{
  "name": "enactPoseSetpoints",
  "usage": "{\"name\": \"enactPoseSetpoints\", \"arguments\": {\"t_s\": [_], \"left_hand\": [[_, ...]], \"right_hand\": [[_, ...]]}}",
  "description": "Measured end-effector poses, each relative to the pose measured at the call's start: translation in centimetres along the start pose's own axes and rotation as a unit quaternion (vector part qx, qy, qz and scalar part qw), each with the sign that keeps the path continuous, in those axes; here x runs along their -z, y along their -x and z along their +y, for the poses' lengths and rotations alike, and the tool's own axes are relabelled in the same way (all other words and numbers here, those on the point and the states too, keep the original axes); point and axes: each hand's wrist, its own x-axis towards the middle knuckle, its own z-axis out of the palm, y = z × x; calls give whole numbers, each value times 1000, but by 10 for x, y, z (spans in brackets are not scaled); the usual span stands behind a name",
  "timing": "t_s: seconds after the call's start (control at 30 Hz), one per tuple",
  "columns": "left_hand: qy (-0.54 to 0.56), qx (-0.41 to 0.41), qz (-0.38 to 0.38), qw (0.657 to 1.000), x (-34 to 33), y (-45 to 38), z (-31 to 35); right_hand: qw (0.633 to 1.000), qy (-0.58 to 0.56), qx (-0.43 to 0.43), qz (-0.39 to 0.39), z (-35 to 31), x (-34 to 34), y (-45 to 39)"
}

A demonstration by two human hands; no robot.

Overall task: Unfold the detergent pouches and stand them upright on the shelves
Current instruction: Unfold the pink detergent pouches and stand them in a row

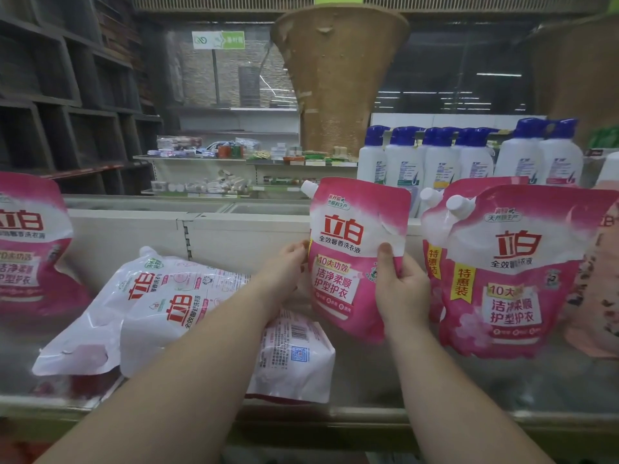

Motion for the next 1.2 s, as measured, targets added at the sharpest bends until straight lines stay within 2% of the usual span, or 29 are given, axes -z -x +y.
{"name": "enactPoseSetpoints", "arguments": {"t_s": [0.1,0.2,0.27,0.33,0.47,0.57,0.73,0.9,1.0,1.1,1.2], "left_hand": [[-37,9,17,999,-2,2,6],[-60,57,1,997,-3,5,20],[-36,102,-25,994,-5,12,34],[-21,114,-33,993,-8,8,39],[56,110,33,992,-14,1,43],[109,121,53,985,-15,6,43],[137,138,64,979,-11,10,38],[56,113,19,992,-13,11,33],[-1,96,36,995,-14,8,32],[2,80,57,995,-13,13,31],[42,68,39,996,-12,25,29]], "right_hand": [[1000,-22,7,-10,3,1,1],[997,-62,15,-33,2,2,5],[997,-64,23,-40,3,1,8],[997,-53,27,-43,6,2,9],[998,-23,30,-43,15,3,6],[998,24,33,-44,21,1,4],[997,58,30,-44,25,-2,0],[996,66,22,-63,25,-3,0],[996,57,19,-66,25,-3,-1],[997,41,21,-63,25,-2,-2],[998,25,18,-50,27,-3,-3]]}}
